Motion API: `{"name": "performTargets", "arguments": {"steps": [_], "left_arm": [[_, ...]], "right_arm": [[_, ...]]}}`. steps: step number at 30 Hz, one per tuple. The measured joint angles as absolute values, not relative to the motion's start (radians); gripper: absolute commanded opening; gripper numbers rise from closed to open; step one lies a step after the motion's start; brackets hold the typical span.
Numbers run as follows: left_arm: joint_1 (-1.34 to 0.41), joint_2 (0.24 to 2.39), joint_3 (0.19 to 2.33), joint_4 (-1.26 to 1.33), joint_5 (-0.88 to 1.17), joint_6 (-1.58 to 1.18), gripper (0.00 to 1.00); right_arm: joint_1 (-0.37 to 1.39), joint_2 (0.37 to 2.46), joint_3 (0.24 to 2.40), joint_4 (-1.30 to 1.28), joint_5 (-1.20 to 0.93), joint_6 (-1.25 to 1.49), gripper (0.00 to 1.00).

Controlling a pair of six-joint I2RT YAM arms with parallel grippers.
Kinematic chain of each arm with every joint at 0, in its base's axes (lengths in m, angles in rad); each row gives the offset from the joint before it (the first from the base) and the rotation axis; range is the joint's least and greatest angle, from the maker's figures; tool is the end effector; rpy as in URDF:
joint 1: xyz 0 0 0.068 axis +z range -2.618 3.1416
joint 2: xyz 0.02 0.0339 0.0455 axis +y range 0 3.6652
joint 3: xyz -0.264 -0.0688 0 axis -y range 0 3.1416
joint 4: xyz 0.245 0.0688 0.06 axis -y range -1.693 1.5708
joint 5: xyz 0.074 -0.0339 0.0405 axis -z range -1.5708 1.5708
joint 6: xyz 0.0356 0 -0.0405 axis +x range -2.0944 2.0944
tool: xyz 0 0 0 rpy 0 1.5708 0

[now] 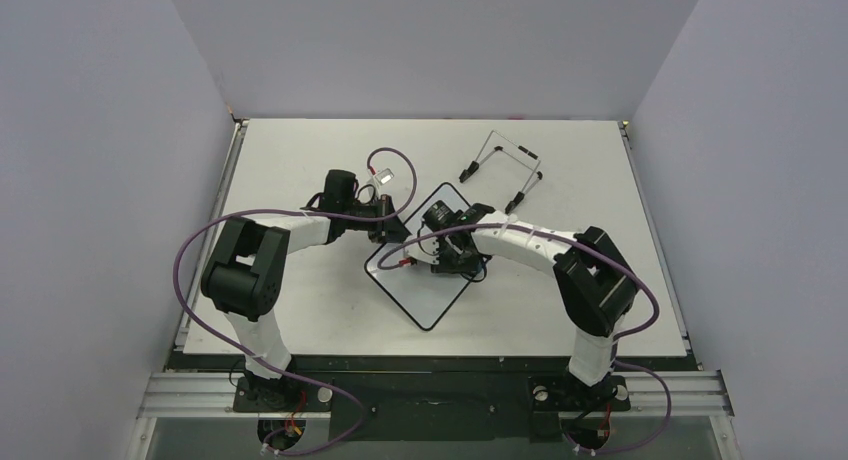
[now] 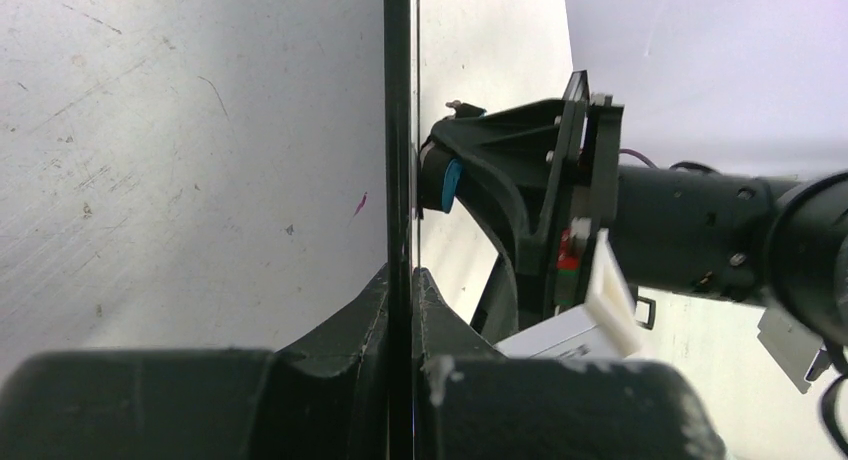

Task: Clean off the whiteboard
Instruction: Erase the whiteboard at the center of the board.

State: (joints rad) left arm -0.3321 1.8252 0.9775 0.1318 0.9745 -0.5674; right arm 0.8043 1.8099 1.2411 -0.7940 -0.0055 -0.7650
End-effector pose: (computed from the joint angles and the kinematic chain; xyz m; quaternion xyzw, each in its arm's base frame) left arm 0.3349 -0.1467 0.1633 0.0984 0.8213 -0.5429 0.1446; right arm 0.2384 0.2479 0.1813 -0.7030 0.7036 0.0048 0.1037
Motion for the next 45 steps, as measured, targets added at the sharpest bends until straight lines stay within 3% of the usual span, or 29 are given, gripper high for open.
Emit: {"name": "performTargets", "arguments": {"steps": [10,24,37,45], "left_arm": [[-0.333,1.825,0.977,0.134,0.973,-0.567,0.0],[-0.332,1.825,0.978,0.133,0.973,-0.567,0.0],[-0.332,1.825,0.978,0.133,0.973,-0.566,0.0],[-0.332,1.825,0.978,0.132,0.973,-0.566,0.0]], "right_arm": [[0.644,1.848,1.324,-0.758,-0.004,-0.745,0.0],[0.791,1.829,1.214,-0.841,0.006,-0.805,0.0],[0.638,1.864,1.313,-0.777,0.03,-0.753,0.0],[0.696,1.855,1.228,-0.784,0.083,-0.783,0.0]]}}
